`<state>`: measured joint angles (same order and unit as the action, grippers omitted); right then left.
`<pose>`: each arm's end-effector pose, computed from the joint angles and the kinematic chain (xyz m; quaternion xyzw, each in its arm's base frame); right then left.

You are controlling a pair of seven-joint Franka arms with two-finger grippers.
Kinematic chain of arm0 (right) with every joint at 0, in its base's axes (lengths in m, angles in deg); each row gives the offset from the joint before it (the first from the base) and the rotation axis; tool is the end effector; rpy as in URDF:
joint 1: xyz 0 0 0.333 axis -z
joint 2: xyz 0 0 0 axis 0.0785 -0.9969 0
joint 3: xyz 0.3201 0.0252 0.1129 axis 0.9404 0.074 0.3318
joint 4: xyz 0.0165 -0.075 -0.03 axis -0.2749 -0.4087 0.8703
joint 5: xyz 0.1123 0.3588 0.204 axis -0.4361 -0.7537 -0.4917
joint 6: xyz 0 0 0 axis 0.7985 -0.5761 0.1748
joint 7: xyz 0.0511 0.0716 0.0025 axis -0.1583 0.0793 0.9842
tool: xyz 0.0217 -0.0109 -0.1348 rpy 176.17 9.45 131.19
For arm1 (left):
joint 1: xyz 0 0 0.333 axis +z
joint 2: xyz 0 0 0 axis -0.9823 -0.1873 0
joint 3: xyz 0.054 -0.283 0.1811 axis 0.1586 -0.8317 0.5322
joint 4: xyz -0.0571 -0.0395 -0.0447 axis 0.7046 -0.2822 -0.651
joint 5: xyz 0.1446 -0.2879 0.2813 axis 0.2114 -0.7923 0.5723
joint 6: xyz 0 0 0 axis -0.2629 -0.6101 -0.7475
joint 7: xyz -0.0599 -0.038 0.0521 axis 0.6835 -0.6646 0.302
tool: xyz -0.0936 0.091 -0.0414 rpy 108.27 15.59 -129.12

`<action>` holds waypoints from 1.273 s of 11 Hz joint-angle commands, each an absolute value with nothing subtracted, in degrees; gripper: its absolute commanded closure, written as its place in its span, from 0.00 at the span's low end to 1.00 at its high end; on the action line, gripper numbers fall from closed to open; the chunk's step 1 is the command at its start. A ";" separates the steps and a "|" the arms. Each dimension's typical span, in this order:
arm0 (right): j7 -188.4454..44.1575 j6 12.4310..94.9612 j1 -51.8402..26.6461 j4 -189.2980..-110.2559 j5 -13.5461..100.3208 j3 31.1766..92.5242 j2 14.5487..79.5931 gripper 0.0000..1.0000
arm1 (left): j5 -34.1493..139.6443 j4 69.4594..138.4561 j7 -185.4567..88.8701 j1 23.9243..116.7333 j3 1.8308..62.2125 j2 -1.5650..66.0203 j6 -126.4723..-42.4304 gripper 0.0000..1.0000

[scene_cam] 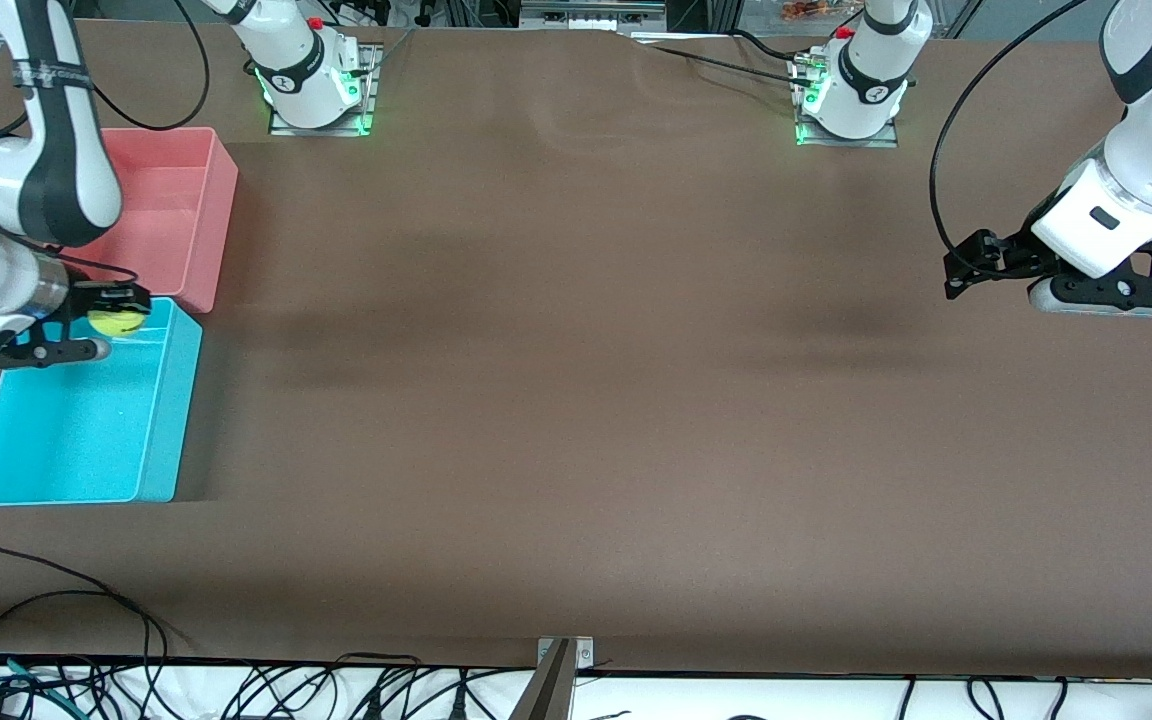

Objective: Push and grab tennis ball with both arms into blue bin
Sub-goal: 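Lower the ball into the blue bin and open the right gripper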

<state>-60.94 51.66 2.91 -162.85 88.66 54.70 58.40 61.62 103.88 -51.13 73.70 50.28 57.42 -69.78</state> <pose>0.5950 -0.1262 0.3351 0.9888 0.0801 -0.1092 0.0630 0.6035 -0.0581 0.5487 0.9997 -0.0162 0.0203 0.0027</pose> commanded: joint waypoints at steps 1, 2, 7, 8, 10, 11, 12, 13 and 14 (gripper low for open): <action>-53.81 54.88 5.45 -162.02 86.32 52.71 54.55 0.67 | 64.46 99.71 -50.70 74.02 49.47 56.97 -69.07 0.00; -49.88 56.54 6.60 -162.02 83.17 52.71 53.06 0.67 | 64.46 99.35 -50.79 74.02 49.47 56.88 -68.98 0.00; -40.02 62.78 9.51 -161.94 75.86 52.80 44.97 0.67 | 64.46 97.85 -50.79 73.67 49.47 56.35 -69.07 0.00; -37.48 64.45 9.51 -161.94 73.32 52.80 43.65 0.67 | 64.46 97.76 -51.57 73.75 49.47 56.35 -69.07 0.00; -35.17 65.86 10.03 -161.94 71.36 52.80 41.89 0.65 | 64.38 97.76 -52.55 73.84 49.56 56.35 -69.07 0.00; -35.16 65.87 10.04 -161.94 71.36 52.88 41.88 0.46 | 64.38 97.76 -52.46 73.84 49.56 56.35 -69.07 0.00; -35.16 65.96 10.04 -161.94 71.36 52.97 41.80 0.30 | 64.29 97.76 -52.55 73.93 49.56 56.35 -69.07 0.00; -35.16 65.96 10.04 -161.76 71.27 52.97 41.79 0.01 | 64.29 97.76 -52.55 73.84 49.56 56.35 -69.07 0.00; -35.16 65.96 10.04 -161.59 71.27 52.97 41.79 0.00 | 64.29 97.76 -52.55 73.84 49.56 56.35 -69.07 0.00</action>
<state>-36.88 66.17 9.30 -162.72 72.84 52.53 41.77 62.58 99.69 -51.71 73.68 49.84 57.29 -69.77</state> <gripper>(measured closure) 0.300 0.000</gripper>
